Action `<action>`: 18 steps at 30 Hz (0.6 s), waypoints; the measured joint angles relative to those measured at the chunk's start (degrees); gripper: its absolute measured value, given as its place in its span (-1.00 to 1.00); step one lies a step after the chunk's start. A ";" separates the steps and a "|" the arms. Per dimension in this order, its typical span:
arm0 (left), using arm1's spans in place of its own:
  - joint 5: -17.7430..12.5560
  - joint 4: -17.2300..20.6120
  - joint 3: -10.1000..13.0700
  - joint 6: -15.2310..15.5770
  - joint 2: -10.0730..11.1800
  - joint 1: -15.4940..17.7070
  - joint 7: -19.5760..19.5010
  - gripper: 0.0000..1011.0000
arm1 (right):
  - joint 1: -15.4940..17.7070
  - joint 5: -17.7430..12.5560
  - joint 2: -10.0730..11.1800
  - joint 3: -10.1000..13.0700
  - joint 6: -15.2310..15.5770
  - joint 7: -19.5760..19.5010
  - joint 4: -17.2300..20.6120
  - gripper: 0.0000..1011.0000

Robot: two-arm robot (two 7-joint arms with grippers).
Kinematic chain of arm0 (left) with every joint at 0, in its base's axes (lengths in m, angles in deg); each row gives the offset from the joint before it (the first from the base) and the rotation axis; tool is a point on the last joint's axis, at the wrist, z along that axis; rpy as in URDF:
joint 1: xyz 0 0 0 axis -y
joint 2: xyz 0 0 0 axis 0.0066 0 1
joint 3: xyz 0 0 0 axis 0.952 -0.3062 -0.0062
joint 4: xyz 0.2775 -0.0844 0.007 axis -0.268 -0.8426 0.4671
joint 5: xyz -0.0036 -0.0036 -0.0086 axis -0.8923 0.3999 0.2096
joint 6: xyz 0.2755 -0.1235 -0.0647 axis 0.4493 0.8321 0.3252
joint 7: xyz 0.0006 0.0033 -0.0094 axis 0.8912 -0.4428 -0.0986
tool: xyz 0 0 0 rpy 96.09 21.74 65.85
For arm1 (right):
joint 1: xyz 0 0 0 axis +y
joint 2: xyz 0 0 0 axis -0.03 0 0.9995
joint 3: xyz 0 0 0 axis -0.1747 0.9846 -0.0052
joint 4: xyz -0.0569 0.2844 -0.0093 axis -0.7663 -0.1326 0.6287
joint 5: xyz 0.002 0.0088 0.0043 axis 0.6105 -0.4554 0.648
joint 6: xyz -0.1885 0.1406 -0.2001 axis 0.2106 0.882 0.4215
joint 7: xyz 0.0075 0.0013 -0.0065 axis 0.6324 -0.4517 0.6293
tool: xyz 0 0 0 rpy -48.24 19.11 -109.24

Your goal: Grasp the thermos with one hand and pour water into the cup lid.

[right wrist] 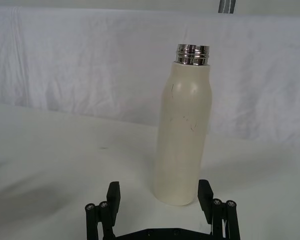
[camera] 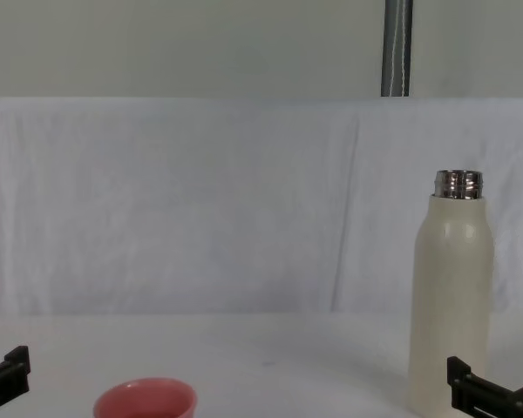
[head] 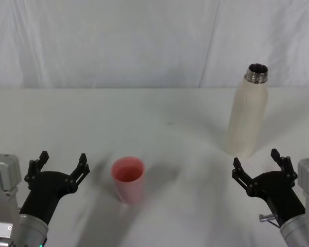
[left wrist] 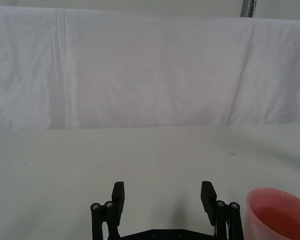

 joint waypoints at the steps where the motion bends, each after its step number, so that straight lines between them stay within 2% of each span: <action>1: 0.00 0.00 0.00 0.00 0.00 0.00 0.00 0.98 | 0.04 0.05 -0.02 -0.02 -0.01 -0.07 0.03 0.98; 18: 0.00 0.00 0.00 0.00 0.00 0.00 0.00 0.98 | 0.11 0.16 -0.07 0.00 -0.02 -0.29 0.10 0.98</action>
